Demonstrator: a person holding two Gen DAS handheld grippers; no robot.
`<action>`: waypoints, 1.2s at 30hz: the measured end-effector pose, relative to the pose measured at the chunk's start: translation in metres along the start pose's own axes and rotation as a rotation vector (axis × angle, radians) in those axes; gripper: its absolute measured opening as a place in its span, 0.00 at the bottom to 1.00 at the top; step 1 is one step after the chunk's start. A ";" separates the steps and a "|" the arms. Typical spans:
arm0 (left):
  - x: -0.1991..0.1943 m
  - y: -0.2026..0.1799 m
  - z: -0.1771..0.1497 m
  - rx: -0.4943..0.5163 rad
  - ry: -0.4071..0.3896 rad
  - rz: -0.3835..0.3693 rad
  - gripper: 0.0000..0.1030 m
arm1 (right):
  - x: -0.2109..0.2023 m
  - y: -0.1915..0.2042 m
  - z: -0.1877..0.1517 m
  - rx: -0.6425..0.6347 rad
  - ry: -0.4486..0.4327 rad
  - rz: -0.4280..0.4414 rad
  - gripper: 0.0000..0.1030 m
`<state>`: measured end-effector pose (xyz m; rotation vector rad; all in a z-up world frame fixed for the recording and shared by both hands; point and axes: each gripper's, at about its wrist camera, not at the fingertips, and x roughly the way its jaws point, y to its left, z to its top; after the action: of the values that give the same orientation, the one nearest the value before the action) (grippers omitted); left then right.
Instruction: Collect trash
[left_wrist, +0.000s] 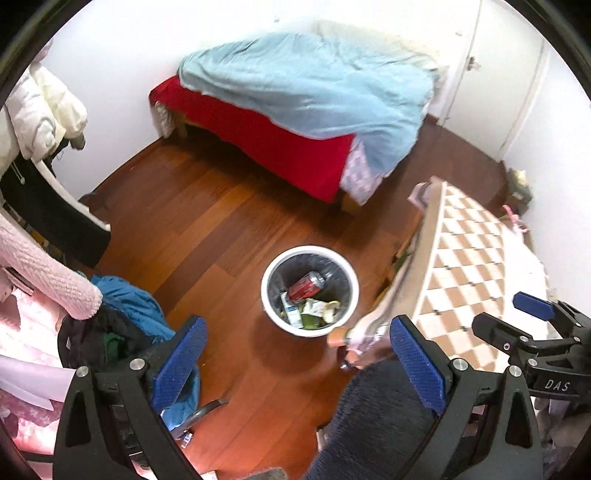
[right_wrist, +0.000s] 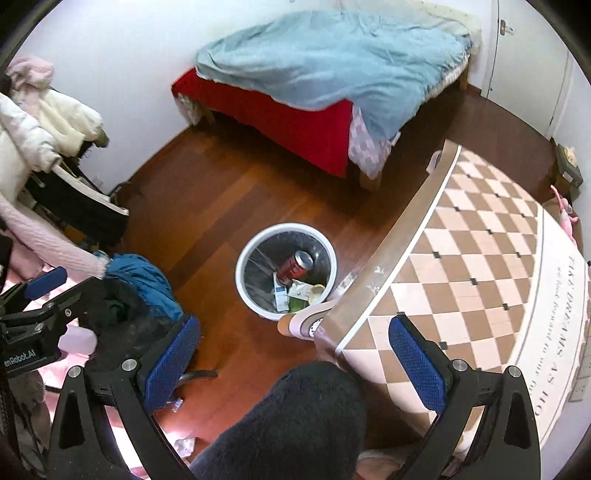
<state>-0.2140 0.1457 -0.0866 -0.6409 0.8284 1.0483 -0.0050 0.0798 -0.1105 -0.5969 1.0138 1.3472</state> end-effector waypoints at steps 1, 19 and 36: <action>-0.007 -0.001 -0.001 0.001 -0.006 -0.007 0.98 | -0.013 0.001 0.000 -0.007 -0.010 0.007 1.00; -0.124 -0.013 -0.004 0.009 -0.153 -0.191 0.98 | -0.164 0.033 -0.007 -0.073 -0.145 0.143 1.00; -0.156 -0.010 -0.006 0.023 -0.196 -0.243 0.98 | -0.193 0.039 -0.015 -0.048 -0.142 0.232 1.00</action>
<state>-0.2472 0.0618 0.0411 -0.5924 0.5759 0.8633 -0.0307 -0.0238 0.0560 -0.4215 0.9576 1.5987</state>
